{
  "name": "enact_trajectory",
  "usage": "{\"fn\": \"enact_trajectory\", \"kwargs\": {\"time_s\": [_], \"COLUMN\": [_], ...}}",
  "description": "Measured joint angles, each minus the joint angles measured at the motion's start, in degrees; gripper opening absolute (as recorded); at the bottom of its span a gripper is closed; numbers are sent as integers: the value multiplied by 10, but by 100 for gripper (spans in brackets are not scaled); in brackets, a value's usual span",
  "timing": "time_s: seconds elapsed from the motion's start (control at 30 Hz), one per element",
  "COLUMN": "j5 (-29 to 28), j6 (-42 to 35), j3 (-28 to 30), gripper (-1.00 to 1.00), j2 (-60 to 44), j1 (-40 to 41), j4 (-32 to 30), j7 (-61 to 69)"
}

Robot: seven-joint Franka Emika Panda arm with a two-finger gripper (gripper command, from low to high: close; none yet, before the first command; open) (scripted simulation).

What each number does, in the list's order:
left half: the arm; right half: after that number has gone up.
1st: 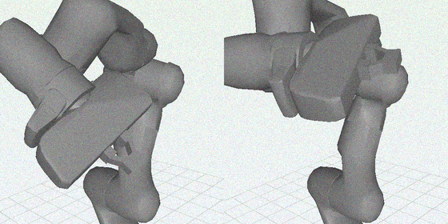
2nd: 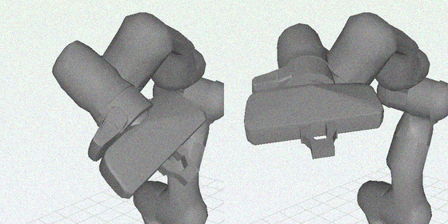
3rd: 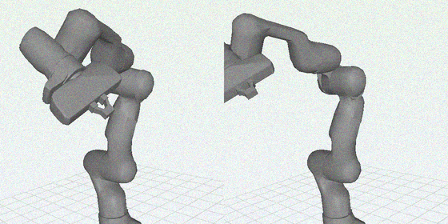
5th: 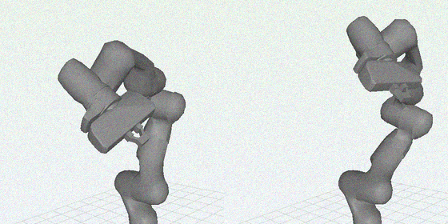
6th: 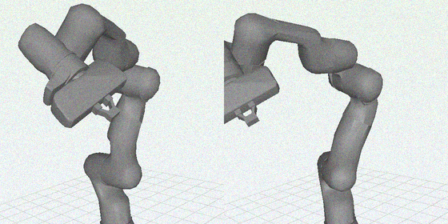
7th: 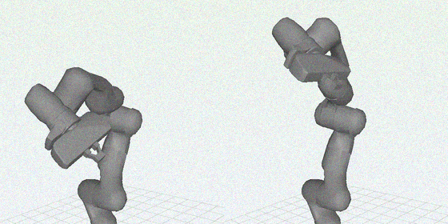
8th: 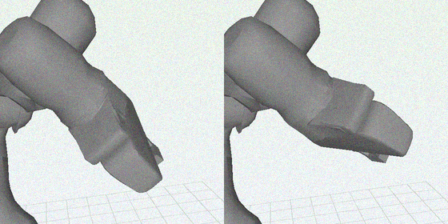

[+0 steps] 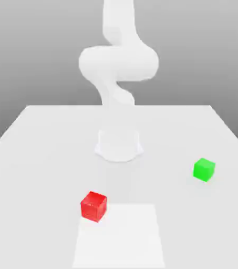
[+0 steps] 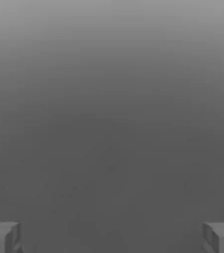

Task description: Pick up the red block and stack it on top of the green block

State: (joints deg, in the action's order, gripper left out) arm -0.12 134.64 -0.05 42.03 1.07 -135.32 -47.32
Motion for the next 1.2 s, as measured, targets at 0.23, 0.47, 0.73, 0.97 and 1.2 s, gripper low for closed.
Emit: {"fn": "enact_trajectory", "kwargs": {"time_s": [0.23,0.47,0.73,0.97,1.2], "j5": [-3,-6,7,9,3], "j6": [95,196,355,403,342], "j3": [0,5,10,5,4], "gripper": [0,0,0,-100,-100], "j2": [-129,-268,-474,-529,-459], "j1": [35,69,86,91,93], "j4": [-115,-236,-294,-286,-296], "j7": [-49,-101,-125,-124,-128]}}
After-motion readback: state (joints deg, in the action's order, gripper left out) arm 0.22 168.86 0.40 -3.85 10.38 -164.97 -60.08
